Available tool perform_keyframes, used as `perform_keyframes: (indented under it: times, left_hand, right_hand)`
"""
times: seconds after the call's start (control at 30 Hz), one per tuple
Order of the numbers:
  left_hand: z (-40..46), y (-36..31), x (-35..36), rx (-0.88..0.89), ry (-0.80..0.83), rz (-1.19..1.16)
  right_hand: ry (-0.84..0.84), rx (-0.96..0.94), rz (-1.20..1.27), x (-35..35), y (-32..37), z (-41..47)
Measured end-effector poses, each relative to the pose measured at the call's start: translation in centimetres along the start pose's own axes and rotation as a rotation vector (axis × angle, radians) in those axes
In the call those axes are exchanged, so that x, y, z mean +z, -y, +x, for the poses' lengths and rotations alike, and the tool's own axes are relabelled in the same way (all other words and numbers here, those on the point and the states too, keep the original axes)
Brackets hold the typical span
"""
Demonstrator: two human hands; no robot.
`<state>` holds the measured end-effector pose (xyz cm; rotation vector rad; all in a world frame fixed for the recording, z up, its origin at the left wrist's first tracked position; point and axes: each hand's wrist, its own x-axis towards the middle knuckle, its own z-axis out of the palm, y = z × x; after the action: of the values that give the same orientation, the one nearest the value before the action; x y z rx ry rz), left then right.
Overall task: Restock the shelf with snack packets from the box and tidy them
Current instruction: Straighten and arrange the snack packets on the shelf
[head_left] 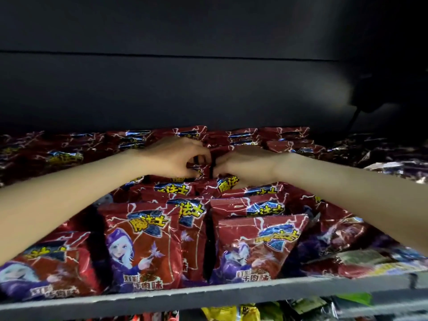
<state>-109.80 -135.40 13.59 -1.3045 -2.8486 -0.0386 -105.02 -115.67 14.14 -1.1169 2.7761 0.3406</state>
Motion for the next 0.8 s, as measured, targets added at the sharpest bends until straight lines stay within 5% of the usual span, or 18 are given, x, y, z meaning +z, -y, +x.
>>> perform_keyframes:
  times: [0.2, 0.33, 0.5, 0.8]
  left_hand:
    - [2.3, -1.3, 0.4, 0.109, -0.135, -0.163]
    - [4.5, -2.4, 1.2, 0.115, -0.057, -0.040]
    - [4.6, -2.0, 1.5, 0.137, -0.163, 0.016]
    - [3.6, -0.1, 1.5, 0.150, -0.257, -0.163]
  right_hand:
    - [0.015, 0.069, 0.112, 0.5, -0.6, -1.5]
    - [0.048, 0.181, 0.107, 0.7, -1.6, -3.0]
    - [0.094, 0.244, 0.086, 0.7, -1.3, -3.1]
    - [-0.058, 0.279, -0.085, 1.2, -1.0, -1.8]
